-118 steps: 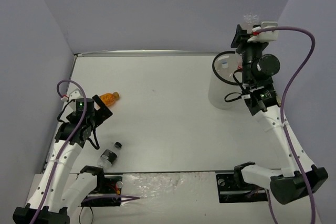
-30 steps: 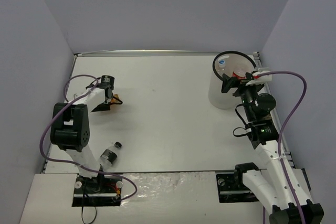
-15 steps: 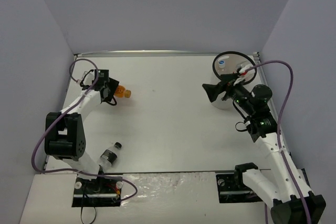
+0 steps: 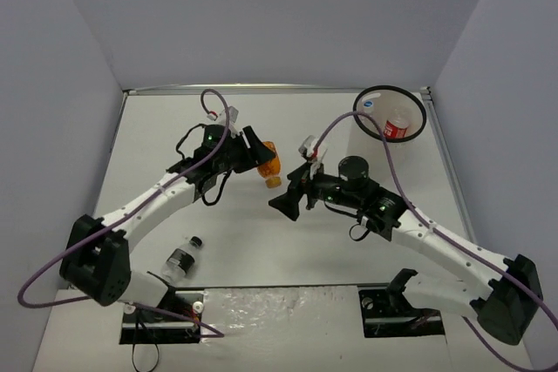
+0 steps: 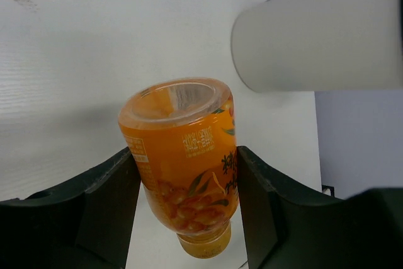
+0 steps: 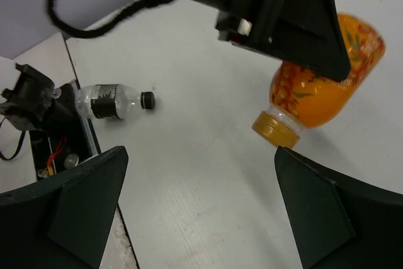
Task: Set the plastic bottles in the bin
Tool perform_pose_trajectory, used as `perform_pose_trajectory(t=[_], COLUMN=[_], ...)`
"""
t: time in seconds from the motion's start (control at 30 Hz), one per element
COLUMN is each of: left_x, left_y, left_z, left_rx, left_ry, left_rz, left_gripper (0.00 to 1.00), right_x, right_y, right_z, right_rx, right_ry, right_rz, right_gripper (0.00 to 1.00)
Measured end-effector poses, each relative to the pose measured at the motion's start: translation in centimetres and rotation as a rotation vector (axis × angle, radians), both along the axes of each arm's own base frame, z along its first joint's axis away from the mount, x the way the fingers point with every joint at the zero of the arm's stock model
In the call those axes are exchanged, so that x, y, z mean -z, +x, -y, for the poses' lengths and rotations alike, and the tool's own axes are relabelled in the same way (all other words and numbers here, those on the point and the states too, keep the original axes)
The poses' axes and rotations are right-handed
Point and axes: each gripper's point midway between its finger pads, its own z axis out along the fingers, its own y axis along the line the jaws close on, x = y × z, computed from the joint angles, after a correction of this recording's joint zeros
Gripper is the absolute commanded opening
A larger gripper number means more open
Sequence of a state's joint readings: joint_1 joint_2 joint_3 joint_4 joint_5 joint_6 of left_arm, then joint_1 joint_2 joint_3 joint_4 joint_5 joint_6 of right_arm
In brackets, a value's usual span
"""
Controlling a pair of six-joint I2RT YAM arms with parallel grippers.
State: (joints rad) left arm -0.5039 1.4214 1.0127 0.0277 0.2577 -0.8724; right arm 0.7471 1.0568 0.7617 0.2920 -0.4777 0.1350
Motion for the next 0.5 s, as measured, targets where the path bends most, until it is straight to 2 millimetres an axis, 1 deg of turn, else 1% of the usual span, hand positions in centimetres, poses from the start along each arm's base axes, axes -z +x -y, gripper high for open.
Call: perform_pose_trajectory(t=[0.03, 0.13, 0.17, 0.23, 0.3, 0.33, 0.43, 0.5], left_x=[-1.1, -3.9, -4.6, -5.1, -5.0, -4.8, -3.7, -3.3], left_y=[-0.7, -1.5, -1.7, -2.1, -2.6, -2.8, -3.4, -3.8], left_z=[0.1, -0.7, -1.0, -1.7, -2.3, -2.4, -2.6, -2.7], left_rx=[0.004, -0.032, -0.047, -0.072, -0.092, -0.097, -0.104, -0.107], left_ry=[0.0, -0.002, -0.004, -0.003, 0.004, 0.009, 0.035, 0.048], left_rz=[0.034, 0.125, 0.147, 0.17, 0.178, 0.179, 0.16, 0.152], left_gripper=[0.2, 0.2, 0.2, 0.2, 0.2, 0.2, 0.2, 0.2], right_x=[1.0, 4.6, 5.6, 7.0, 7.7, 7.7, 7.0, 5.8], right_y=[0.2, 1.0, 1.4, 1.6, 1.5, 1.3, 1.5, 2.0], right_z=[-0.5, -1.6, -1.9, -2.6, -3.1, -3.5, -4.3, -4.7], right_rx=[0.02, 0.098, 0.126, 0.163, 0.188, 0.197, 0.232, 0.262], right_ry=[-0.026, -0.123, -0.156, -0.209, -0.241, -0.242, -0.212, -0.169], right_rz=[-0.015, -0.075, -0.085, -0.086, -0.073, -0.063, -0.029, 0.001], right_gripper=[1.0, 1.0, 1.0, 1.0, 1.0, 1.0, 1.0, 1.0])
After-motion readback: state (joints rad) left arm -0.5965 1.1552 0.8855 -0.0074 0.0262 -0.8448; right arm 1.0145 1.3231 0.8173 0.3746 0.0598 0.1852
